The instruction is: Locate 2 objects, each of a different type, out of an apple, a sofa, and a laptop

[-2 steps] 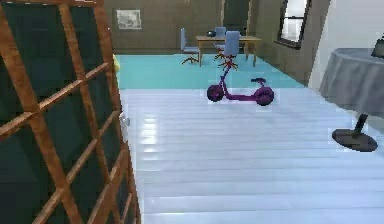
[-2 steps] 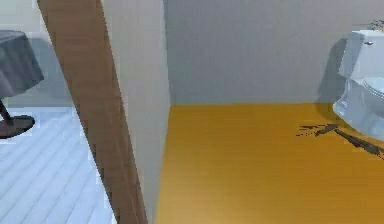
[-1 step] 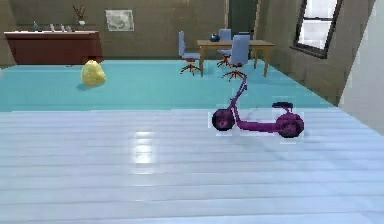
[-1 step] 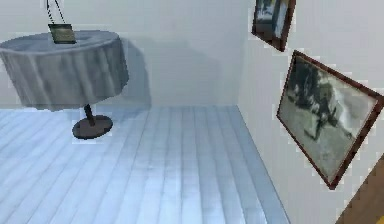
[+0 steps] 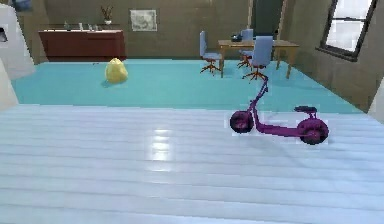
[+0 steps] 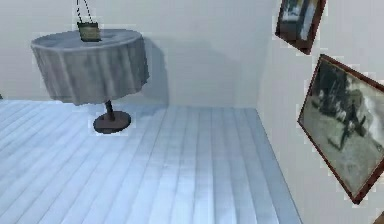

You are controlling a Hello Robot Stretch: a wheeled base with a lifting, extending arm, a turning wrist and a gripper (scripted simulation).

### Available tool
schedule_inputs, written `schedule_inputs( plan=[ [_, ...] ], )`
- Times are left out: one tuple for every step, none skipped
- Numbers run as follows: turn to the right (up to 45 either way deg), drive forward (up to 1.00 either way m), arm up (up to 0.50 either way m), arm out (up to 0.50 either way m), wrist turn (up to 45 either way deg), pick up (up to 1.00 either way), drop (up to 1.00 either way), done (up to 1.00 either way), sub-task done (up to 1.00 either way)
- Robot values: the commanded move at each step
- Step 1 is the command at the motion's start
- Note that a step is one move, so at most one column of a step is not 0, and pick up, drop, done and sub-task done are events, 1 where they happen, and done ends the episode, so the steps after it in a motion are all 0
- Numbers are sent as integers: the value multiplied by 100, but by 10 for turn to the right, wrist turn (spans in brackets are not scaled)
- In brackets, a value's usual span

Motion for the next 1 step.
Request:
schedule_inputs(
  plan=[
    [-30,0,0,0,0,0,0,0,0]
  ],
)
